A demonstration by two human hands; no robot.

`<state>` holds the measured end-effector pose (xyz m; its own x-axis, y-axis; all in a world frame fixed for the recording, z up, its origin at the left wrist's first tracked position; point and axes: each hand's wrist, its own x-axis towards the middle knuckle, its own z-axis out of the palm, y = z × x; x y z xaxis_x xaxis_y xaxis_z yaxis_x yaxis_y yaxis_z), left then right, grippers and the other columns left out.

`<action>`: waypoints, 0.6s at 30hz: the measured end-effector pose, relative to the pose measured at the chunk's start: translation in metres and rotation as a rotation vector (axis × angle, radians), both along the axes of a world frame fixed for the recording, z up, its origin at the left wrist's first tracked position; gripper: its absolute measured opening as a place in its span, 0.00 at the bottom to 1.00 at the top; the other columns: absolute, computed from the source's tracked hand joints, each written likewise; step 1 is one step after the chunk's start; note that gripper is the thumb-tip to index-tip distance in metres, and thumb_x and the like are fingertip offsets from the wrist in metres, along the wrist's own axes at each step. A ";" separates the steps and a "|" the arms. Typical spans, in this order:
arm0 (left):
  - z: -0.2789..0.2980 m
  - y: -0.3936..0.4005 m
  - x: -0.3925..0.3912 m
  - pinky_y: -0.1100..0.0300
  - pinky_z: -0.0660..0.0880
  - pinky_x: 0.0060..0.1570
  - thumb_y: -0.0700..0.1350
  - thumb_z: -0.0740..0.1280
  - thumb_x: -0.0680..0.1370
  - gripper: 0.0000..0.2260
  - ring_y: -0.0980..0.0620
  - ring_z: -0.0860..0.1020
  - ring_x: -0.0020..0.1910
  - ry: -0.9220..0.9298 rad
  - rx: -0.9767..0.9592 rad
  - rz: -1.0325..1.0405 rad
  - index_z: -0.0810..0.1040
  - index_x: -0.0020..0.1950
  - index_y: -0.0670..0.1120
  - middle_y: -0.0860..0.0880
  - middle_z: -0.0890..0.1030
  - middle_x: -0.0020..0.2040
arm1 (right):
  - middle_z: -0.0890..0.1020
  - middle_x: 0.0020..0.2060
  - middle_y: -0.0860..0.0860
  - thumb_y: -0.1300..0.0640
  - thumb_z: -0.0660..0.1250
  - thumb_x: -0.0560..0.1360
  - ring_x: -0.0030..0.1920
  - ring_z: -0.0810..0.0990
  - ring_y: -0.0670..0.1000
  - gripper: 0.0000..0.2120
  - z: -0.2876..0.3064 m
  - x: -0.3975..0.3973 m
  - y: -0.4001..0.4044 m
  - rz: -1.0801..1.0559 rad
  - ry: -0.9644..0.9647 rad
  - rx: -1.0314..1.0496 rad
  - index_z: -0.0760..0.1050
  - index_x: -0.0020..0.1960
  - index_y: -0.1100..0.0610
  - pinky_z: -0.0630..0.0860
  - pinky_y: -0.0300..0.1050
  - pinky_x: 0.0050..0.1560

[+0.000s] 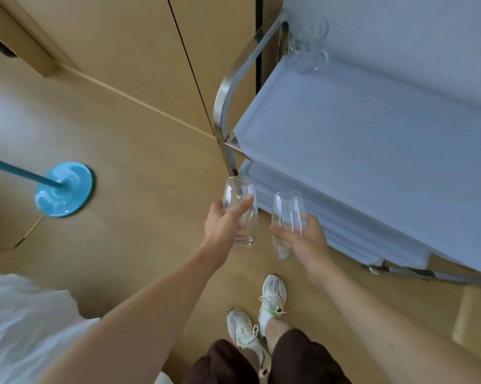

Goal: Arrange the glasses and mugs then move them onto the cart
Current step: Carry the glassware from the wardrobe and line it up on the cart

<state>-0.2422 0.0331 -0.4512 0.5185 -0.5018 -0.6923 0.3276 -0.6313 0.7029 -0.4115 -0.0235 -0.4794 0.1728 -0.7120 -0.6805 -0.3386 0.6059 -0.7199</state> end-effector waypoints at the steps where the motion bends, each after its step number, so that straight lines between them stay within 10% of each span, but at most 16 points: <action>1: -0.007 -0.008 0.002 0.42 0.79 0.59 0.70 0.77 0.60 0.36 0.45 0.85 0.52 -0.005 0.000 -0.014 0.75 0.58 0.51 0.49 0.83 0.52 | 0.83 0.53 0.48 0.40 0.84 0.53 0.52 0.85 0.53 0.42 -0.008 0.002 -0.004 -0.002 -0.004 0.007 0.69 0.62 0.44 0.82 0.61 0.53; 13: -0.119 -0.046 0.016 0.41 0.81 0.55 0.64 0.77 0.69 0.27 0.48 0.85 0.50 0.056 0.030 -0.067 0.75 0.60 0.51 0.47 0.83 0.56 | 0.82 0.52 0.47 0.48 0.84 0.62 0.50 0.85 0.52 0.25 -0.119 0.017 -0.030 -0.144 -0.013 0.005 0.70 0.49 0.39 0.83 0.60 0.50; 18: -0.165 -0.070 0.026 0.41 0.80 0.56 0.63 0.77 0.69 0.27 0.49 0.86 0.49 0.068 -0.044 -0.123 0.76 0.62 0.52 0.50 0.83 0.57 | 0.80 0.53 0.47 0.50 0.82 0.66 0.50 0.84 0.50 0.33 -0.154 0.028 -0.055 -0.205 -0.013 -0.063 0.69 0.65 0.45 0.83 0.50 0.44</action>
<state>-0.2159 -0.0365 -0.6167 0.4038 -0.5891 -0.7000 0.2977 -0.6389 0.7094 -0.3830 -0.0786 -0.6336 0.0282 -0.7740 -0.6326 -0.2036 0.6151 -0.7617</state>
